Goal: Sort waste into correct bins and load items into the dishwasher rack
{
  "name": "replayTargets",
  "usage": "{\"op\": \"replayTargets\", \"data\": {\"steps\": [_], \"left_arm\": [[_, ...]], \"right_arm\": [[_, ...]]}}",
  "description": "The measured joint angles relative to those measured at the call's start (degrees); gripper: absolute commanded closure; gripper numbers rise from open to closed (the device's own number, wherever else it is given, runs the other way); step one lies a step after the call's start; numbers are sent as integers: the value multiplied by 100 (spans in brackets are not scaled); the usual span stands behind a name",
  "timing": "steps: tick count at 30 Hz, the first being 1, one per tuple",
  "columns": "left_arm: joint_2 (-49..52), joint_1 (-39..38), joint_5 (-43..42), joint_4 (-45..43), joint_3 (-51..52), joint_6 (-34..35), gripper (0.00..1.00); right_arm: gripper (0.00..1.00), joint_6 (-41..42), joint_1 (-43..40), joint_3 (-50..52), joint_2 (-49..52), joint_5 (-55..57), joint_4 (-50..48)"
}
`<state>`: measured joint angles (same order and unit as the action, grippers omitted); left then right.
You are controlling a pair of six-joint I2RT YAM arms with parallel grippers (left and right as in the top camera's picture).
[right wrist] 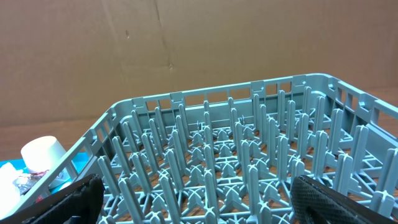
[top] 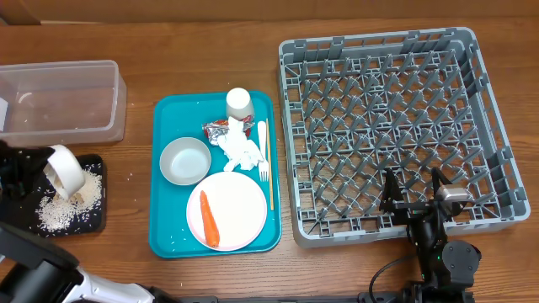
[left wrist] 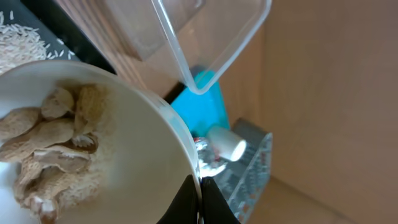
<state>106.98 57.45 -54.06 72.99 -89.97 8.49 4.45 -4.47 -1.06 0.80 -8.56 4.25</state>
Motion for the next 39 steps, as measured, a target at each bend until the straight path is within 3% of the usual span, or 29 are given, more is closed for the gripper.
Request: {"op": "replayTargets", "data": {"steps": [15,39], "left_arm": [[0,485,-1615,-734,798,-470,96],[221,485,-2127,-942,885,-813,96]], "right_arm": [[0,-2,0,0,0,-2,0],[0,2,0,0,0,0,2]]}}
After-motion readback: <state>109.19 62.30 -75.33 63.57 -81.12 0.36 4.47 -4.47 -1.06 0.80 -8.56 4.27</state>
